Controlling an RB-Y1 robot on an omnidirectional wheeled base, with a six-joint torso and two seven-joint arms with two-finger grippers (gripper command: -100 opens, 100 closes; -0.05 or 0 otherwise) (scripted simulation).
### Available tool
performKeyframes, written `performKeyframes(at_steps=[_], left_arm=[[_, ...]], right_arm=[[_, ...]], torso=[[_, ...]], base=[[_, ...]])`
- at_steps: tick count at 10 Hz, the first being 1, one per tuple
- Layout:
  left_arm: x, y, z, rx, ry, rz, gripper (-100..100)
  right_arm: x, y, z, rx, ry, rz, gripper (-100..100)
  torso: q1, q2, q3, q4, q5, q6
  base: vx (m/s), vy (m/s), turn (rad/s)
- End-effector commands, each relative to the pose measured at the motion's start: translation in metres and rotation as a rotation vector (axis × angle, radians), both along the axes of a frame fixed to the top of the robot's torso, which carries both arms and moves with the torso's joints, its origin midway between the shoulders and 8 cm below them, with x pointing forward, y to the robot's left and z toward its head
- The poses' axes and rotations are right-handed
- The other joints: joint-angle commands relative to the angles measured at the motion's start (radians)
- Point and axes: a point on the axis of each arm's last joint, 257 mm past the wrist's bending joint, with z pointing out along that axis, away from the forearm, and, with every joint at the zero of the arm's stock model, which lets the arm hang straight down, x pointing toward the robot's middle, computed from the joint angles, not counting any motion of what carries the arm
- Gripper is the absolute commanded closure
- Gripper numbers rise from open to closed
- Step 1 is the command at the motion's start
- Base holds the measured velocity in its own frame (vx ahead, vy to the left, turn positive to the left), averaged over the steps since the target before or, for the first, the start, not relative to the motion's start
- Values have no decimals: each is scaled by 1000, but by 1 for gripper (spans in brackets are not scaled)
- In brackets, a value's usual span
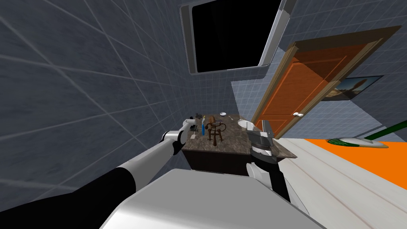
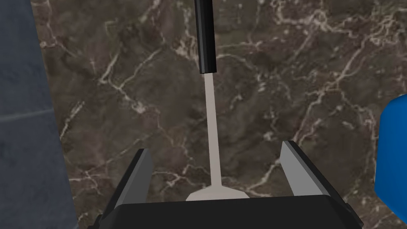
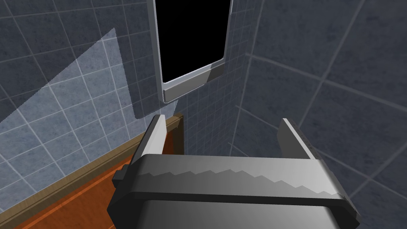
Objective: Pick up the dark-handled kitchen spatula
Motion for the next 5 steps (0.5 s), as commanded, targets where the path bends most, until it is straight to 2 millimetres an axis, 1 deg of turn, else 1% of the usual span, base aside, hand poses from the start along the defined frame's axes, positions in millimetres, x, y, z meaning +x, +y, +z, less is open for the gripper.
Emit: performKeyframes(at_steps=[1,3,4,5], left_arm=[[3,1,3,-2,-6,4,-100],[-3,0,-4,-2,13,4,-100],[2,1,2,-2,-4,4,-100],[-3,0,-4,-2,13,4,-100]], right_arm=[[0,0,0,0,0,0,0],[0,0,0,0,0,0,0],[0,0,0,0,0,0,0],[0,0,0,0,0,0,0]], torso=[[0,0,0,0,0,0],[0,1,0,0,0,0],[0,1,0,0,0,0],[0,1,0,0,0,0]], base=[[5,0,1],[0,0,0],[0,0,0],[0,0,0]])
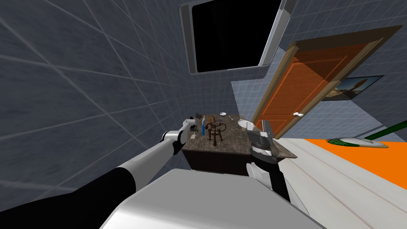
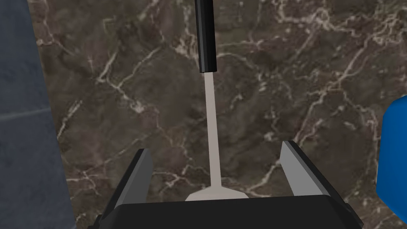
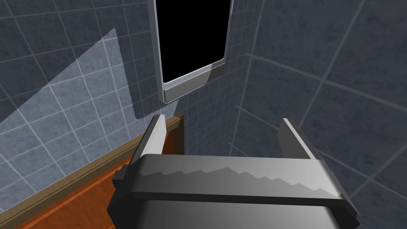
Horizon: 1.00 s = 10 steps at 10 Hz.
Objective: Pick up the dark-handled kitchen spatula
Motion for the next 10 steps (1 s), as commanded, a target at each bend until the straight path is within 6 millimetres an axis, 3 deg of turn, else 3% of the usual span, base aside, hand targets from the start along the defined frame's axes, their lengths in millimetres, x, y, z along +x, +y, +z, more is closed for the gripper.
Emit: performKeyframes(at_steps=[1,4,5,6,10], left_arm=[[1,1,2,0,-1,0,-100],[-2,1,-1,0,9,-1,-100],[-2,1,-1,0,9,0,0],[-3,1,-4,1,9,0,-100],[-8,2,-11,2,15,1,-100]], right_arm=[[0,0,0,0,0,0,0],[0,0,0,0,0,0,0],[0,0,0,0,0,0,0],[0,0,0,0,0,0,0],[0,0,0,0,0,0,0]], torso=[[0,0,0,0,0,0],[0,0,0,0,0,0],[0,0,0,0,0,0],[0,0,0,0,0,0],[0,-1,-1,0,0,0]], base=[[0,0,0],[0,0,0],[0,0,0],[11,2,-7],[15,3,-10]])
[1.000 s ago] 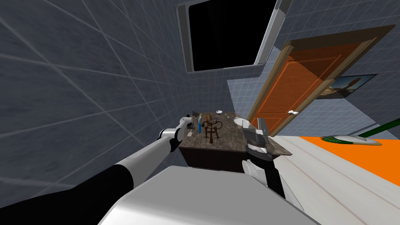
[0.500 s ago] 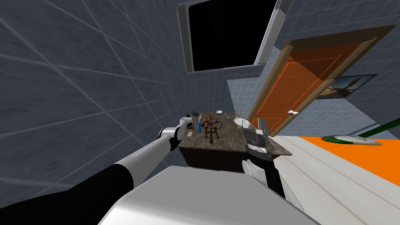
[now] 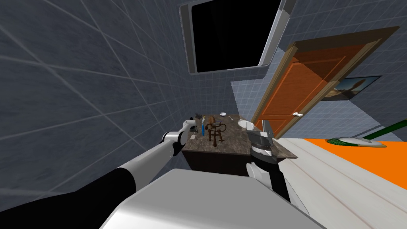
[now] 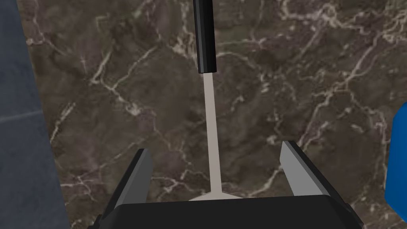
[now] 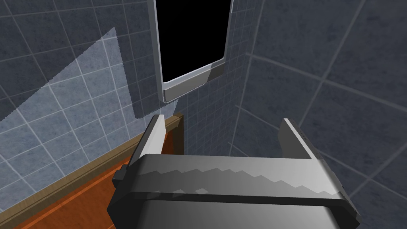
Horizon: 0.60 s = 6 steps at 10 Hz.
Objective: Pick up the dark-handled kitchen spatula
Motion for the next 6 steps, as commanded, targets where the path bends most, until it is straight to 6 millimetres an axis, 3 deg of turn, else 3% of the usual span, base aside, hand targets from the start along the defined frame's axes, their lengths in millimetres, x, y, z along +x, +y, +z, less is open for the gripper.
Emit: performKeyframes(at_steps=[1,6], left_arm=[[0,0,0,0,-3,1,-100],[-13,1,-14,0,6,5,-100]], right_arm=[[0,0,0,0,0,0,0],[0,0,0,0,0,0,0]], torso=[[0,0,0,0,0,0],[0,-1,0,0,0,0]], base=[[12,3,-1],[20,3,-2]])
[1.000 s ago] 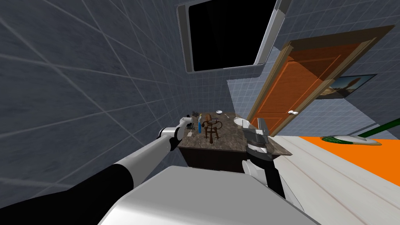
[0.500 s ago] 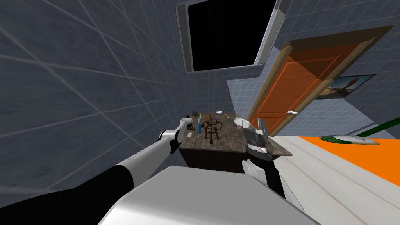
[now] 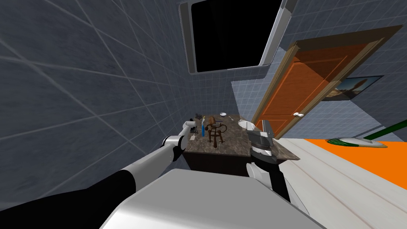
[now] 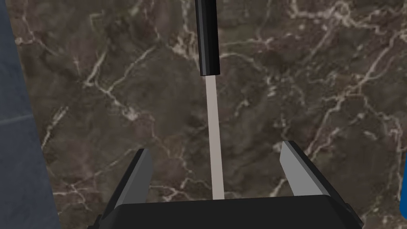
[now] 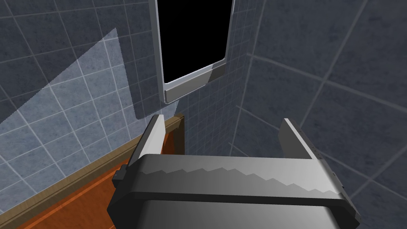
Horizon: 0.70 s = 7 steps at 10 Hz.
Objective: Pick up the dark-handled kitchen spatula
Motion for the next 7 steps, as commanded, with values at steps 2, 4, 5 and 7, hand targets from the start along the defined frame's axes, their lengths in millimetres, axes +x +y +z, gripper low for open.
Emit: performKeyframes(at_steps=[2,4,5,7], left_arm=[[-3,1,-2,-1,-4,2,-100],[-3,0,-2,-1,-10,3,-100],[-3,0,-2,-1,-9,3,100],[-3,0,-2,-1,-9,3,100]], right_arm=[[0,0,0,0,0,0,0],[0,0,0,0,0,0,0],[0,0,0,0,0,0,0],[0,0,0,0,0,0,0]], torso=[[0,0,0,0,0,0],[0,1,-1,-2,0,0],[1,0,-1,-2,1,0],[1,0,-1,-2,1,0]], base=[[0,0,0],[0,0,0],[0,0,0],[0,0,0]])
